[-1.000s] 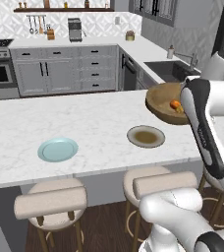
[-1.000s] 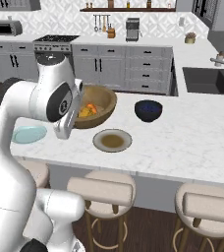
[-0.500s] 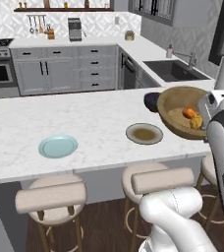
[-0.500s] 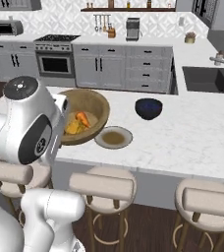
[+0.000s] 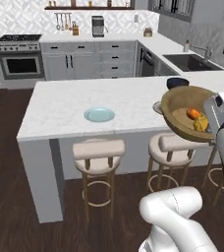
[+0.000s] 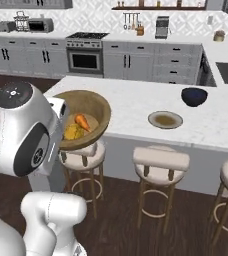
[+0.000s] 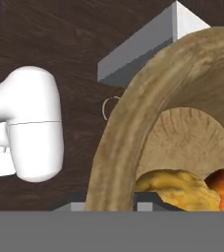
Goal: Pick the chicken drumstick and squash from their plates and place them in the bowl. Then put the bowl in the fridge.
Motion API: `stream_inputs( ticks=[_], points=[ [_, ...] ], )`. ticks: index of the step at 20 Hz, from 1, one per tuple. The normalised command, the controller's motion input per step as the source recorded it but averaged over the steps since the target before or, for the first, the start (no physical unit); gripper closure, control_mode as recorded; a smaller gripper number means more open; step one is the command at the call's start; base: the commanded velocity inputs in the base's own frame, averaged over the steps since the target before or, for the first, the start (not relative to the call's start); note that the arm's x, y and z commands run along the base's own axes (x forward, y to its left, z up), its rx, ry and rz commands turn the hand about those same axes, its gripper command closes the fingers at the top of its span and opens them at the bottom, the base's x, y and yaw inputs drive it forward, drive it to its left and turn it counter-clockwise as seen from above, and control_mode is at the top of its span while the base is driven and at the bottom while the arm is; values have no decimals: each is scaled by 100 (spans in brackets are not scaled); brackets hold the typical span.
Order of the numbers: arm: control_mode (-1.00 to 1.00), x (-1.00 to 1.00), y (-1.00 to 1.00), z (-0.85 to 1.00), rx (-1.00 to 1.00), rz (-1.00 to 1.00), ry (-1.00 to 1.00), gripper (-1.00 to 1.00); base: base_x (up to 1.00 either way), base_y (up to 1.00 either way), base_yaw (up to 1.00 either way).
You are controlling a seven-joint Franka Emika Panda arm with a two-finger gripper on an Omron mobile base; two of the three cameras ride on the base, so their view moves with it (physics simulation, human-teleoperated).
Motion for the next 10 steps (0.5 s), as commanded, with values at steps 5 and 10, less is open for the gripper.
stream_inputs(
  ticks=[5, 10],
  points=[
    [100, 0, 0, 0, 0, 0, 0, 100, -48, 100, 30],
    [100, 0, 0, 0, 0, 0, 0, 100, -17, 100, 30]
  ],
)
